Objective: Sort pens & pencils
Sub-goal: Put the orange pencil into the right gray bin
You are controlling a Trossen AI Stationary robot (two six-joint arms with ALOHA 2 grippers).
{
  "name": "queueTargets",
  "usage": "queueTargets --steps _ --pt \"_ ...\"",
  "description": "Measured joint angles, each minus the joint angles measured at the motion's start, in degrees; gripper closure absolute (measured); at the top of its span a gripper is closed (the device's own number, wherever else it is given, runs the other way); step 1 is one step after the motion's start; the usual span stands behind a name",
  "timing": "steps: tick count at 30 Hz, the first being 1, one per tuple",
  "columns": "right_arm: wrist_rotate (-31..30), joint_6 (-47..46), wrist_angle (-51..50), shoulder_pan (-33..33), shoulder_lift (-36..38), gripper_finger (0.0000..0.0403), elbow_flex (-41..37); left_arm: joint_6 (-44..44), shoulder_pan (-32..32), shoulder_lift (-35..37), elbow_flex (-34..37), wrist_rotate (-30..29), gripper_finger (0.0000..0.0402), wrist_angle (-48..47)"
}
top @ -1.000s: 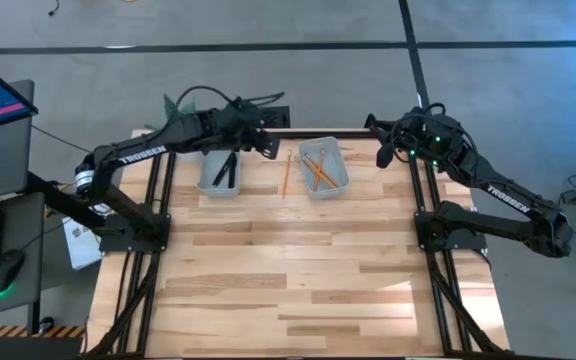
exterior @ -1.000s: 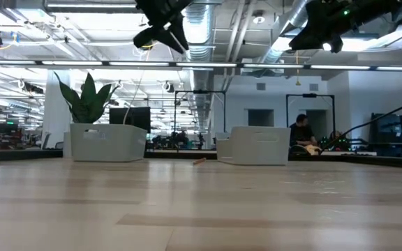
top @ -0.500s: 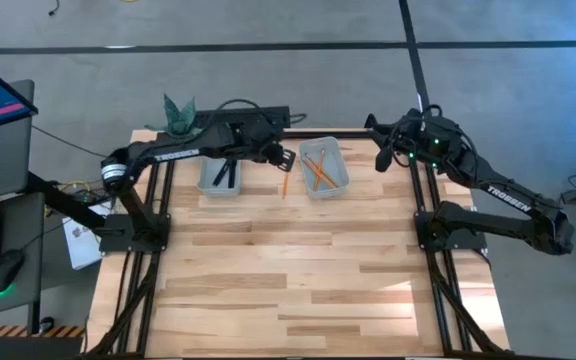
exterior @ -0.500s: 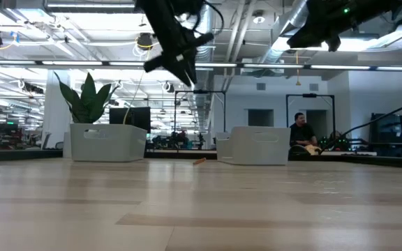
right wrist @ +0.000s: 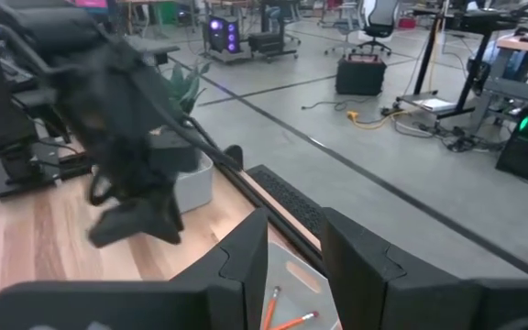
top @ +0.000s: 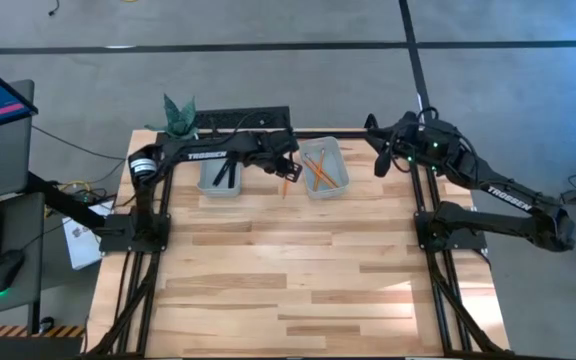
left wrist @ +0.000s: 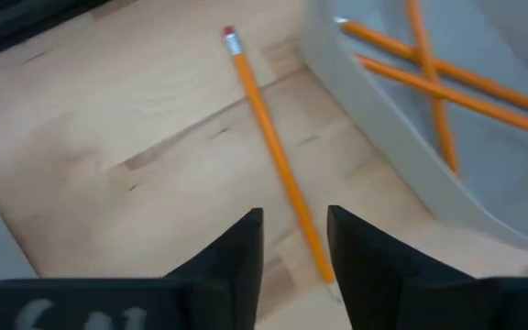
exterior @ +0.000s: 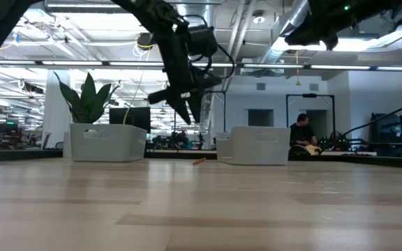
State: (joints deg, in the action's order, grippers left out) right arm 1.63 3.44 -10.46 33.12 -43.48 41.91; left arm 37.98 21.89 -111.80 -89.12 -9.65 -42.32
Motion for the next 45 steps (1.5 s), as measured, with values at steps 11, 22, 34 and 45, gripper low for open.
queueTargets --steps 11,22,34,45 --pt "-0.16 0.00 -0.02 -1.86 0.00 0.0281 0.00 -0.80 1.55 -5.14 -0.02 5.03 0.0241 5.80" --pt "-0.16 -0.02 -0.04 -2.00 0.01 0.0281 -0.01 -5.83 1.42 -6.66 0.00 4.91 0.0239 7.01" --pt "-0.16 -0.04 0.04 -2.00 0.01 0.0281 0.00 -2.17 1.85 -10.23 0.04 6.80 0.0239 4.61" --pt "-0.18 -0.04 0.15 -1.95 0.02 0.0281 -0.02 -0.62 2.23 -12.49 -0.22 8.60 0.0239 4.68"
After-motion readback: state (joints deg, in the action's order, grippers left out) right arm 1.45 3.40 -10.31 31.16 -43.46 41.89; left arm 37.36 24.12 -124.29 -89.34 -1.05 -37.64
